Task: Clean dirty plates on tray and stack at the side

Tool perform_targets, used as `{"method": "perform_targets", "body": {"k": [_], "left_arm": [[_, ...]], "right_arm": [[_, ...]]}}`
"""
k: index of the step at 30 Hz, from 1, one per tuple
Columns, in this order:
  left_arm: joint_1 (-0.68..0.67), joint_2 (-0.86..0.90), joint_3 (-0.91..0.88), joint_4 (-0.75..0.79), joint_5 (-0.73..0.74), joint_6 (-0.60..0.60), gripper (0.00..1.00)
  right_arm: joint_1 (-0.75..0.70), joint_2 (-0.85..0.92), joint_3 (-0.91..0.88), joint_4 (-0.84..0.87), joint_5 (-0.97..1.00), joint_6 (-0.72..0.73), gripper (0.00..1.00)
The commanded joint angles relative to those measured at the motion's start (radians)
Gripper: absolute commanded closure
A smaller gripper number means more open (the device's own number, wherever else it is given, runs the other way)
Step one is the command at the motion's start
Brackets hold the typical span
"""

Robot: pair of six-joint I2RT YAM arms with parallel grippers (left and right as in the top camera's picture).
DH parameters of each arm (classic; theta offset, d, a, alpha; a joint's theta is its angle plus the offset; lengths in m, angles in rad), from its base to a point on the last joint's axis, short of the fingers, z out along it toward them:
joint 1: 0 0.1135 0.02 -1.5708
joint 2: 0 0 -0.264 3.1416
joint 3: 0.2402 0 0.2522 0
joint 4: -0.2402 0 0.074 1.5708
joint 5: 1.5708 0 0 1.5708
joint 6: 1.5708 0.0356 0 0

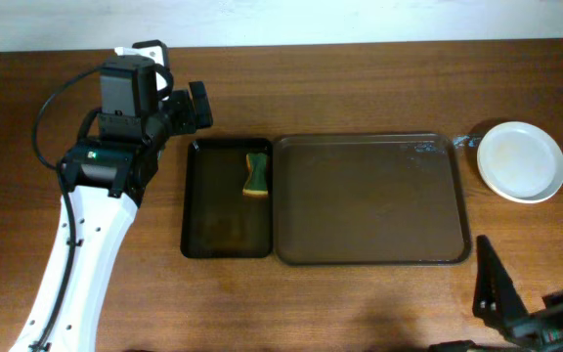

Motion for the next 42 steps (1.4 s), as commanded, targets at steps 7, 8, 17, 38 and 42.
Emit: {"method": "perform_targets", "body": {"k": [7, 8, 17, 38, 42], "left_arm": [[0.005, 0.001, 0.001, 0.003, 0.002, -0.01, 0.0], [0.005, 0.002, 0.001, 0.003, 0.002, -0.01, 0.0], [0.005, 0.001, 0.001, 0.003, 0.002, -0.01, 0.0], [0.005, 0.002, 0.001, 0.003, 0.002, -0.01, 0.0], [0.005, 0.001, 0.001, 0.003, 0.002, -0.01, 0.0]], "right_arm": [[0.003, -0.358, -0.911, 0.786, 0.014, -0.017, 0.02], [0.003, -0.358, -0.964, 0.828, 0.014, -0.016, 0.02], [0.002, -0.359, -1.158, 0.615, 0.061, -0.006, 0.02], [0.003, -0.355, -1.158, 0.483, 0.063, -0.006, 0.02], [0.003, -0.355, -1.158, 0.483, 0.064, -0.006, 0.02]]}}
